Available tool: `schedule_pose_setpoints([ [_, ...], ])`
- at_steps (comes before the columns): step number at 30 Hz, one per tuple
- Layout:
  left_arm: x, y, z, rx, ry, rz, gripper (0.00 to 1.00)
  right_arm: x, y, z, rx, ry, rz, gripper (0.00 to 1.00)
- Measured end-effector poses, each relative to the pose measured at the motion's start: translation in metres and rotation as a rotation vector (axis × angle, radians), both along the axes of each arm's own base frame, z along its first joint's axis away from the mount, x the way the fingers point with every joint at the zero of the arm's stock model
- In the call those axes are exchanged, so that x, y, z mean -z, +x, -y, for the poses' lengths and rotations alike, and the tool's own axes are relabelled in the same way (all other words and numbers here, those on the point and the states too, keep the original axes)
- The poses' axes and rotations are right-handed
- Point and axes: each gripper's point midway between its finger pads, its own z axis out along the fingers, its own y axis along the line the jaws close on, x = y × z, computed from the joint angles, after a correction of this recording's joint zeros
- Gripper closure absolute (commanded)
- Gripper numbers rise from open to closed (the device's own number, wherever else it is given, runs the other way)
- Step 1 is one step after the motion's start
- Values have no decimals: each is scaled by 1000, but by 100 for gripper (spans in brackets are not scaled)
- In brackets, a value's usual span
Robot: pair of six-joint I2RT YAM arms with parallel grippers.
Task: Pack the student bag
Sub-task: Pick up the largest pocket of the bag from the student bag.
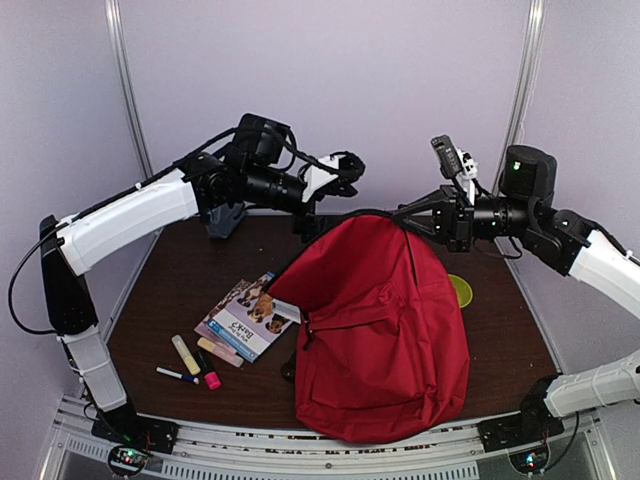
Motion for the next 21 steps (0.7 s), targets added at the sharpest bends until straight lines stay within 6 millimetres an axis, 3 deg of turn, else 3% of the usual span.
schedule_pose_setpoints([
  [6, 0, -22, 10, 37, -57, 83, 6, -10, 0, -11, -89, 15, 30, 100],
  [10, -25, -38, 13, 30, -112, 172, 2, -33, -11, -21, -243, 68, 71, 100],
  [13, -49, -35, 5, -12, -152, 242, 2, -49, -25, -21, -335, 107, 126, 100],
  [17, -66, -25, -3, -43, -175, 283, 2, -67, -42, -19, -409, 145, 188, 100],
  [21, -80, -19, 8, -12, -196, 291, 2, -77, -49, -20, -452, 170, 210, 100],
])
